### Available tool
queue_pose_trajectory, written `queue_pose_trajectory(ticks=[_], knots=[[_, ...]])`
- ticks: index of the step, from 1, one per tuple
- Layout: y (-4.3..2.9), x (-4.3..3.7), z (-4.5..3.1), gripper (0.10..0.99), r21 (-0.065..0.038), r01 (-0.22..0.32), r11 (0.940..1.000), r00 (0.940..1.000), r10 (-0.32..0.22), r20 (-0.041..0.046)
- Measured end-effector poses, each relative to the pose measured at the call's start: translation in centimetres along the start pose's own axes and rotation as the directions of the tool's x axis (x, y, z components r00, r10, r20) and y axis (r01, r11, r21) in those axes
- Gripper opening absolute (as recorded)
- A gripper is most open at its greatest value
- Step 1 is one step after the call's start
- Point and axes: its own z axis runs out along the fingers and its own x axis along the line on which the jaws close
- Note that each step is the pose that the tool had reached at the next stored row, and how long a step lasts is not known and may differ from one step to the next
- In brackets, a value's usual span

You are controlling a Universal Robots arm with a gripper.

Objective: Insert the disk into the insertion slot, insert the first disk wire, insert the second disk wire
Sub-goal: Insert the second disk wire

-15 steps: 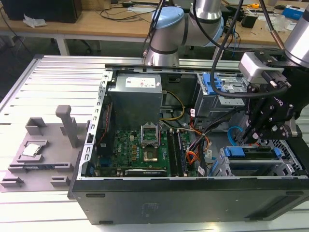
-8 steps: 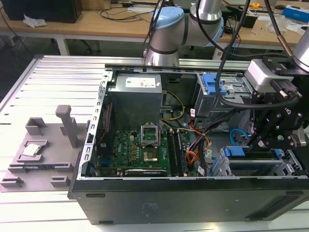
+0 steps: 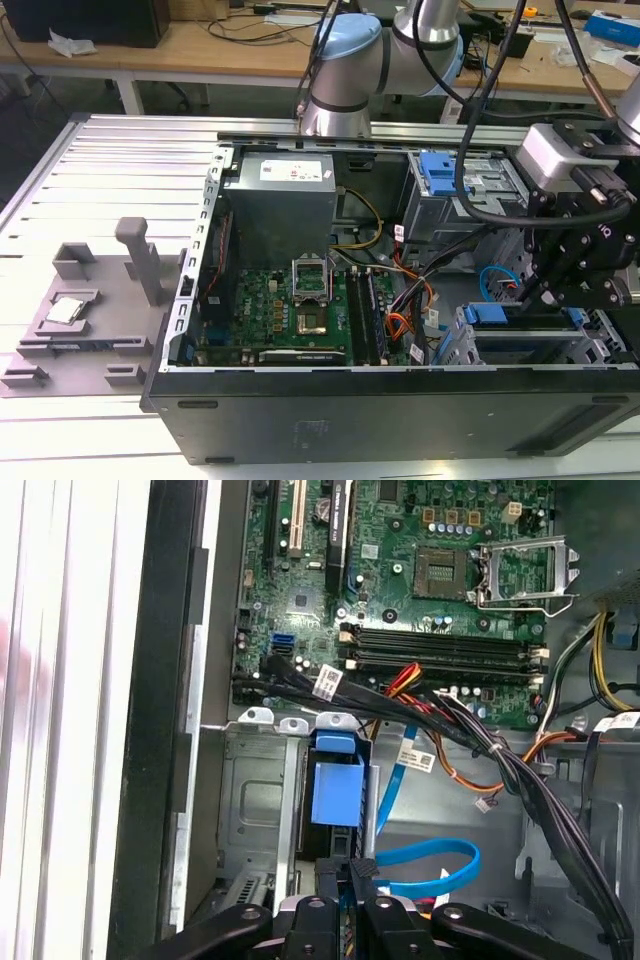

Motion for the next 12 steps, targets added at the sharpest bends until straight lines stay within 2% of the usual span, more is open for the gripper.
queue_pose_trajectory(ticks=[12], knots=[[-0.08, -0.15, 0.25, 0.165, 0.000, 0.000, 1.0000, 1.0000, 0.000, -0.0001]])
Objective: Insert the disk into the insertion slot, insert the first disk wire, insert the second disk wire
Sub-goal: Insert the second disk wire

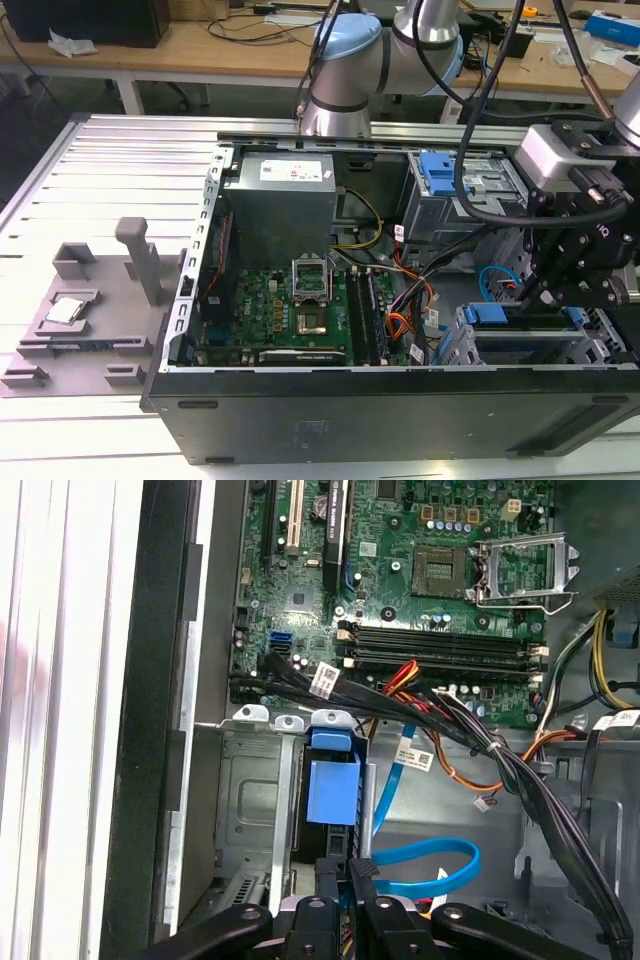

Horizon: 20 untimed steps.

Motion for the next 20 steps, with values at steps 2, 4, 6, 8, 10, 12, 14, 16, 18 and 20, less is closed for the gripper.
queue_pose_trajectory(ticks=[2, 4, 6, 8, 10, 12, 14, 16, 18, 20], knots=[[0.00, 0.00, -0.08, 0.165, 0.000, 0.000, 1.0000, 1.0000, 0.000, 0.0007], [0.00, -0.01, -0.10, 0.165, 0.000, 0.000, 1.0000, 1.0000, 0.000, 0.0072], [0.00, 0.00, -0.11, 0.165, 0.001, 0.001, 1.0000, 1.0000, -0.001, 0.0084], [0.00, 0.03, -0.04, 0.165, 0.001, 0.001, 1.0000, 1.0000, -0.001, 0.0086], [0.00, 0.07, 0.02, 0.165, 0.000, 0.001, 1.0000, 1.0000, -0.001, 0.0085], [-0.01, 0.11, 0.15, 0.165, 0.001, 0.001, 1.0000, 1.0000, -0.001, 0.0084], [0.00, 0.16, 0.20, 0.165, 0.000, 0.000, 1.0000, 1.0000, 0.000, 0.0077], [-0.01, 0.18, 0.24, 0.165, 0.000, 0.000, 1.0000, 1.0000, 0.000, 0.0056], [-0.02, 0.18, 0.46, 0.165, 0.000, 0.000, 1.0000, 1.0000, 0.000, 0.0052], [-0.03, 0.18, 0.61, 0.165, 0.000, 0.000, 1.0000, 1.0000, 0.000, 0.0046]])
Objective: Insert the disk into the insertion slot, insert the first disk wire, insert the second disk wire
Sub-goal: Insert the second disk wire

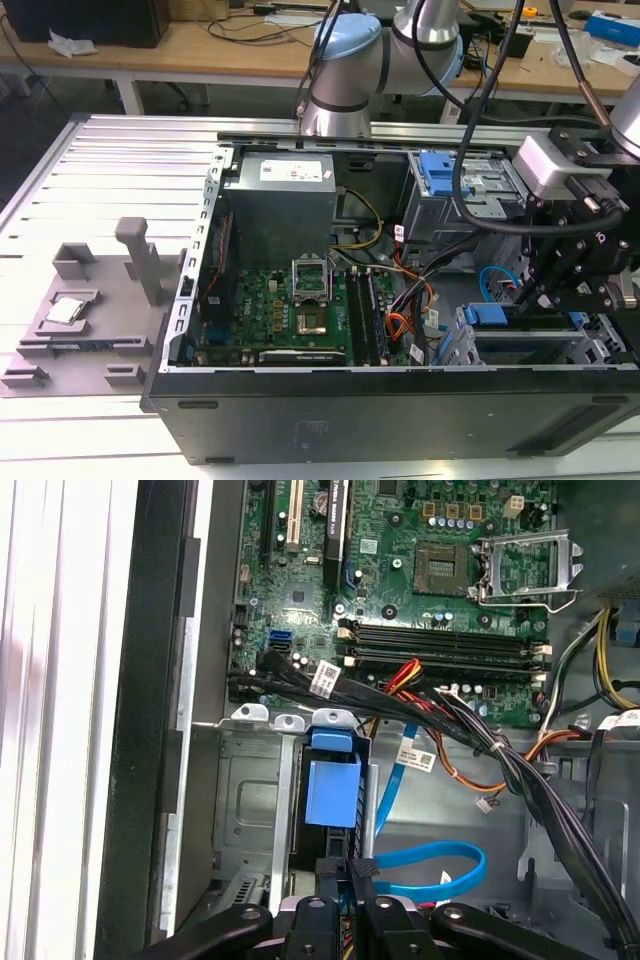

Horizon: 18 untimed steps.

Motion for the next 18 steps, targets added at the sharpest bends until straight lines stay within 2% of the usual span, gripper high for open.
queue_pose_trajectory(ticks=[6, 7, 10, 12, 14, 15, 18], knots=[[-0.01, 0.00, 0.09, 0.173, 0.000, 0.000, 1.0000, 1.0000, 0.000, 0.0015], [0.00, 0.00, -0.06, 0.235, 0.000, 0.000, 1.0000, 1.0000, 0.000, 0.0014], [0.13, -0.04, -2.30, 0.235, 0.000, 0.000, 1.0000, 1.0000, 0.000, 0.0012], [0.17, -0.23, -3.07, 0.220, 0.000, 0.000, 1.0000, 1.0000, 0.000, 0.0011], [0.21, -0.33, -3.79, 0.106, 0.000, 0.000, 1.0000, 1.0000, 0.000, 0.0012], [0.24, -0.33, -4.44, 0.106, 0.000, 0.000, 1.0000, 1.0000, 0.000, 0.0011], [0.31, -0.34, -5.52, 0.106, 0.000, 0.000, 1.0000, 1.0000, 0.000, 0.0011]])
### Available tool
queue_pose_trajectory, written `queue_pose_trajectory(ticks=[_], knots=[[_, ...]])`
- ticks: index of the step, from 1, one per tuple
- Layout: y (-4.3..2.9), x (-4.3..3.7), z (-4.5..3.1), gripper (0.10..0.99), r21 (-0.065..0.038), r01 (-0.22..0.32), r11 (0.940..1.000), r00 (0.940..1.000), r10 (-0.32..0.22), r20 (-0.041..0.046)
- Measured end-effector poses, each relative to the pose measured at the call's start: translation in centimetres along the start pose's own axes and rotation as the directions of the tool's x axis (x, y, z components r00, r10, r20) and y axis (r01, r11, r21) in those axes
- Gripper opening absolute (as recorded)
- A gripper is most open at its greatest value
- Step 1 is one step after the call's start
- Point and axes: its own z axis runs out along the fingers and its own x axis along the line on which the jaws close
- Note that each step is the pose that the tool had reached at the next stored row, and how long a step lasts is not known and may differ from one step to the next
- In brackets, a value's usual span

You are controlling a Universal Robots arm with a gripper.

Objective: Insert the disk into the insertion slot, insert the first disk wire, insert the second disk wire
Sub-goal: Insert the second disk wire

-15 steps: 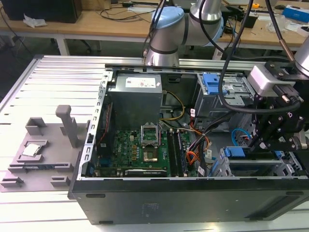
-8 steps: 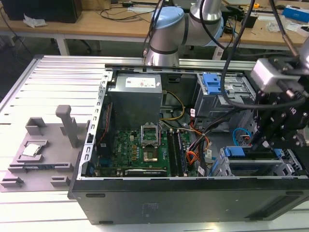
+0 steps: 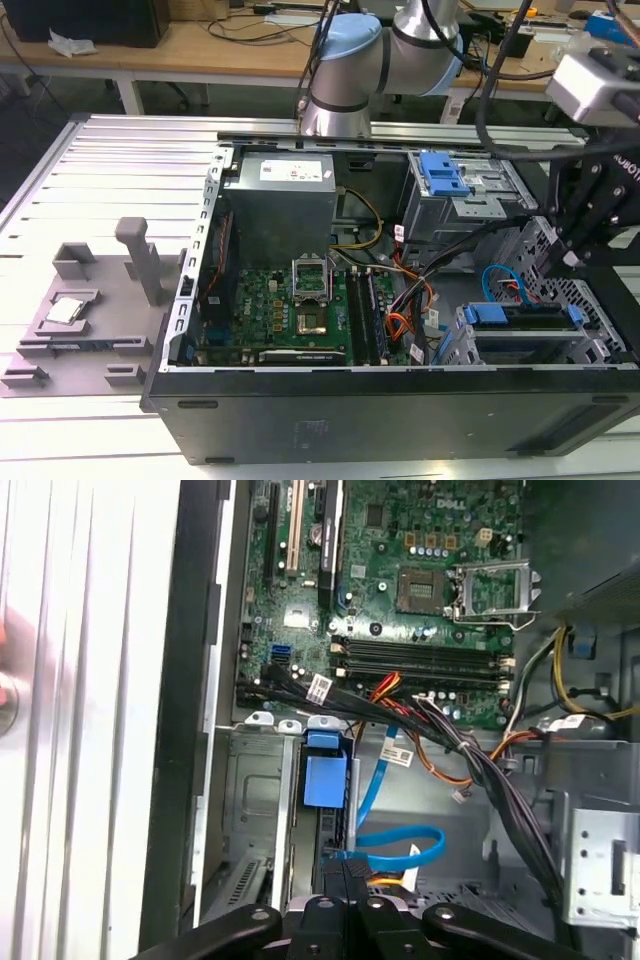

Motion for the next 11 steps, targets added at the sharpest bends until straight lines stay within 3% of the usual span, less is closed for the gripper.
queue_pose_trajectory(ticks=[2, 11], knots=[[0.02, 0.00, -0.37, 0.106, 0.000, 0.000, 1.0000, 1.0000, 0.000, 0.0000], [0.02, 0.00, -0.40, 0.106, 0.000, 0.000, 1.0000, 1.0000, 0.000, 0.0000]])
